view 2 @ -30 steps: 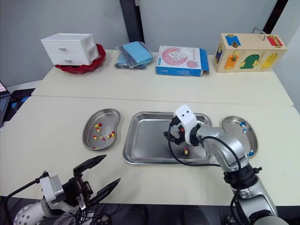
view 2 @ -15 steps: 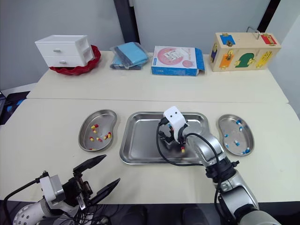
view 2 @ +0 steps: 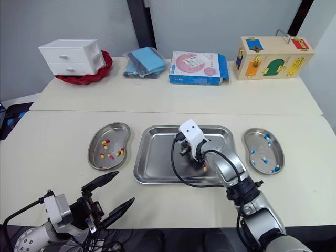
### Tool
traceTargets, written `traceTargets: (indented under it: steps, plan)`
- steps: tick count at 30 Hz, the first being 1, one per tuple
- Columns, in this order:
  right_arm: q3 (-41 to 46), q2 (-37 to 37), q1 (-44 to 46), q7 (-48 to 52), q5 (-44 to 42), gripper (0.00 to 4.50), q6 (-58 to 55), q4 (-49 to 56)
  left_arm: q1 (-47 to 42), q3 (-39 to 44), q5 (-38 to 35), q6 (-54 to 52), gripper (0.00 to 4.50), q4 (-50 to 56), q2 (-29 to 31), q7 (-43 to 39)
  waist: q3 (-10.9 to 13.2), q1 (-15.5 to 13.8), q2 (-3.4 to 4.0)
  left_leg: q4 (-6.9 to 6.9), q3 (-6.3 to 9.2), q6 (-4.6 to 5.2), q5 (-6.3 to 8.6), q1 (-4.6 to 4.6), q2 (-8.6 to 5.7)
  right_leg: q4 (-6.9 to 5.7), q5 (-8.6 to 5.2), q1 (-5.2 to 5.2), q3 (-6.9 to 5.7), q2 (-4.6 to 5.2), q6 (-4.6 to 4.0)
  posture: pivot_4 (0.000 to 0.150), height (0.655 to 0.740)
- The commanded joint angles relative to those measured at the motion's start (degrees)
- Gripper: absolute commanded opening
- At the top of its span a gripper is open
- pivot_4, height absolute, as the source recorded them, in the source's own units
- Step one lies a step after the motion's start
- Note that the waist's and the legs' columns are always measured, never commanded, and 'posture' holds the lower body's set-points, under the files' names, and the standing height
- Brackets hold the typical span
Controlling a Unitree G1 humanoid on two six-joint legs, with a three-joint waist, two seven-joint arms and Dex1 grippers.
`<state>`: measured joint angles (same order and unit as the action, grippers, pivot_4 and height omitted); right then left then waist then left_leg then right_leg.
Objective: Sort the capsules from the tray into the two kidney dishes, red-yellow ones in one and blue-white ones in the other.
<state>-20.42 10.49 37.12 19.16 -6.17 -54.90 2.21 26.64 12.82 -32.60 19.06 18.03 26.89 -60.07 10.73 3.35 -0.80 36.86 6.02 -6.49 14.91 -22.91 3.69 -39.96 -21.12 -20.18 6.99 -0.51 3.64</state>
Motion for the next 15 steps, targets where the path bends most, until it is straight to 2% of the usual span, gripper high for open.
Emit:
traceTargets:
  steps: [1, 10, 15]
  plan:
    - [0.14, -0.12, -0.22, 0.75, 0.31, 0.03, 0.47, 1.61, 0.85, 0.77, -0.35, 0.51, 4.50, 1.54, 0.39, -0.01, 0.00, 0.00, 0.00, 0.00, 0.00, 0.00, 0.00, 0.00, 0.00, 0.00, 0.00, 0.00, 0.00, 0.00, 0.00, 0.150, 0.7400]
    - [2.31, 1.49, -1.68, 3.90, -0.93, 0.01, 3.46, 5.45, 0.86, 0.47, -0.21, 0.29, 4.50, 1.72, 0.38, 0.13, 0.01, -0.02, 0.01, 0.00, 0.00, 0.00, 0.00, -0.02, 0.00, 0.01, 0.00, -0.01, 0.00, 0.00, 0.00, 0.150, 0.7400]
    - [9.26, 12.15, -6.47, 12.41, -5.60, 0.01, 5.03, 16.81, 0.60, -0.63, -0.28, 0.92, 4.50, 1.31, 0.88, -2.12, 0.02, -0.46, 0.03, 0.00, 0.00, 0.00, 0.00, -0.07, -0.02, 0.08, -0.01, 0.02, -0.02, 0.03, 0.01, 0.150, 0.7400]
